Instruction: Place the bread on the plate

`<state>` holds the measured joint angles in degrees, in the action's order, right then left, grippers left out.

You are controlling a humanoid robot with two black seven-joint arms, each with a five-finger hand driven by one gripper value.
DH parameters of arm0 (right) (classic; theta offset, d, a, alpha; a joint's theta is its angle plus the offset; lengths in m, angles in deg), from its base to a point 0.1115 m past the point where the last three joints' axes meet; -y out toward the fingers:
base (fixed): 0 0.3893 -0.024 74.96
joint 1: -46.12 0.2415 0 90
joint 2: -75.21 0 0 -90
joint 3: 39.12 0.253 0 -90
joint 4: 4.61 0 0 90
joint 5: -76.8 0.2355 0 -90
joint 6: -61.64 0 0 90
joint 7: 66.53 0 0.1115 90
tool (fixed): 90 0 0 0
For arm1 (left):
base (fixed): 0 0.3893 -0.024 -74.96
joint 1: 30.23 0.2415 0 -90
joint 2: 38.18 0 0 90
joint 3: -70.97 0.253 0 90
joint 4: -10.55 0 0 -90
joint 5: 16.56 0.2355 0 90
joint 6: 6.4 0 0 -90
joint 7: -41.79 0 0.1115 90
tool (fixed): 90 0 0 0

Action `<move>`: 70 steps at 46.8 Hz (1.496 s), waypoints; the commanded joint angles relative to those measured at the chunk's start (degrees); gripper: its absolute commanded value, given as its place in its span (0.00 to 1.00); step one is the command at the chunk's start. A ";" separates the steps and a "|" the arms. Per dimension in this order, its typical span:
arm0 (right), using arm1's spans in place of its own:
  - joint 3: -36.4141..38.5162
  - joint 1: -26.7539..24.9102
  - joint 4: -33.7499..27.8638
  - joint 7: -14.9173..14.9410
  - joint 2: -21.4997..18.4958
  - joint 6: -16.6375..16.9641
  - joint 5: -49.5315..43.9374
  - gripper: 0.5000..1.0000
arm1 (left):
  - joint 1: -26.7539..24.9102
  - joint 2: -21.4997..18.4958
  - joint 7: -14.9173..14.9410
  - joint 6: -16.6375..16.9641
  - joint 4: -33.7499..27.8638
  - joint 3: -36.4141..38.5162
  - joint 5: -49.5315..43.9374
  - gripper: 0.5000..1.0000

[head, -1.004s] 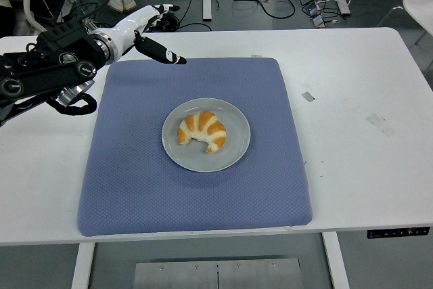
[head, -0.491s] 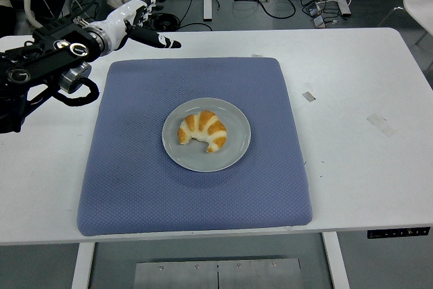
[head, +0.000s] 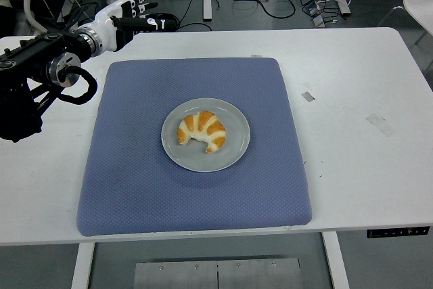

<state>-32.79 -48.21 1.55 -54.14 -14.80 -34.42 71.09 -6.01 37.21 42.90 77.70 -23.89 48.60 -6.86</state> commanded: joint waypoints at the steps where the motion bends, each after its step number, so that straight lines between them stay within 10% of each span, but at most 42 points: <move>1: 0.00 0.02 -0.01 0.00 0.00 0.00 0.00 1.00 | 0.65 0.11 -1.71 -2.26 2.43 -1.18 -0.03 0.97; 27: 0.00 -0.06 -0.01 0.00 0.00 0.00 0.00 1.00 | 5.58 0.98 -4.71 -11.76 9.91 -14.98 -6.62 0.96; 70: 0.79 -0.33 -0.19 0.00 0.00 -0.26 0.09 1.00 | 9.27 3.27 -6.11 -16.69 13.43 -18.24 -10.31 0.96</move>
<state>-32.14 -48.20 1.53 -54.14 -14.79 -34.57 71.10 3.23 40.47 36.85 61.01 -10.45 30.37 -17.19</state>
